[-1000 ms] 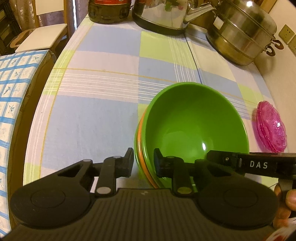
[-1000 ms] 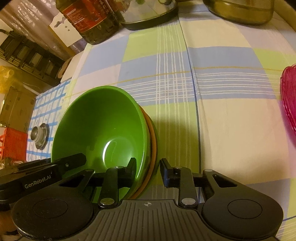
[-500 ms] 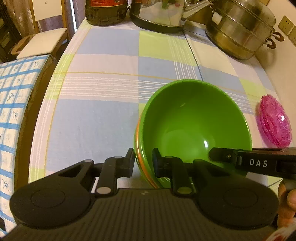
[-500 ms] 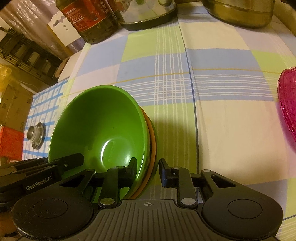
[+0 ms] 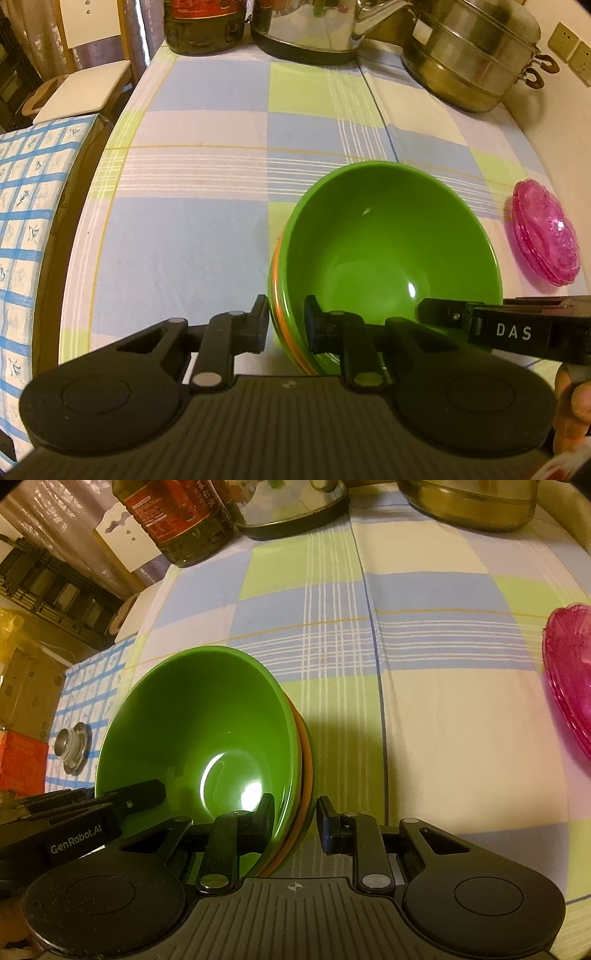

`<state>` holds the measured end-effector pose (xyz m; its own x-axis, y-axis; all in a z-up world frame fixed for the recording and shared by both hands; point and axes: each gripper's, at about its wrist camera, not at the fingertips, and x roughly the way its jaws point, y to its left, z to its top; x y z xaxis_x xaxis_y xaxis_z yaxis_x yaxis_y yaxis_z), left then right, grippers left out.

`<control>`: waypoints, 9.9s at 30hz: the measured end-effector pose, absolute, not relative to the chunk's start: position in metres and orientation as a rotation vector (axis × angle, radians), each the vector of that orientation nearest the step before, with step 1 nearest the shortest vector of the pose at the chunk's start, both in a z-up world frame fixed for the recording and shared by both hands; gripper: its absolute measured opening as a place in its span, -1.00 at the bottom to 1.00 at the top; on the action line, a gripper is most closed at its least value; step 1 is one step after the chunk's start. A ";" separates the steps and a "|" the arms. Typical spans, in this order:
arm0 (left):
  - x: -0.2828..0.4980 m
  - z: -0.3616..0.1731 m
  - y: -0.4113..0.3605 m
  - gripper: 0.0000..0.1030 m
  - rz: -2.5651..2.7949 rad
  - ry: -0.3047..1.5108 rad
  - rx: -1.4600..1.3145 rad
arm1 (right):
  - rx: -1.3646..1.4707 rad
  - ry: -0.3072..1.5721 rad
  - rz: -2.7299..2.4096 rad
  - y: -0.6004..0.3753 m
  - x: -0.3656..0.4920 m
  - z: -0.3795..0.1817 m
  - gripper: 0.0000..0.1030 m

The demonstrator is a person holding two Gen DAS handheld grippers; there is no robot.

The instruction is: Organize plates and bowls

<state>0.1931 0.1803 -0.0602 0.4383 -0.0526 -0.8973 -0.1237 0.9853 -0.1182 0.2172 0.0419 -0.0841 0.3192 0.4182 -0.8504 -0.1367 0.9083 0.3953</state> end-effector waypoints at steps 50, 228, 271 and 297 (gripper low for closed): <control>0.215 -0.002 -0.011 -0.65 -0.219 1.046 -0.051 | 0.388 1.041 0.150 -0.153 0.161 -0.014 -0.53; 0.019 -0.022 -0.055 0.28 -0.094 0.816 -0.071 | 0.177 0.744 0.053 -0.185 -0.040 -0.028 0.13; 0.015 -0.022 -0.061 0.28 -0.111 0.816 -0.055 | 0.180 0.739 0.050 -0.184 -0.042 -0.030 0.13; 0.014 -0.021 -0.062 0.28 -0.118 0.811 -0.052 | 0.179 0.739 0.047 -0.186 -0.043 -0.029 0.13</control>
<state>0.0143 -0.0624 -0.0206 0.6825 -0.1247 -0.7202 0.0849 0.9922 -0.0913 -0.0426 -0.1857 -0.0288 0.7388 0.1058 -0.6655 0.0203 0.9836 0.1790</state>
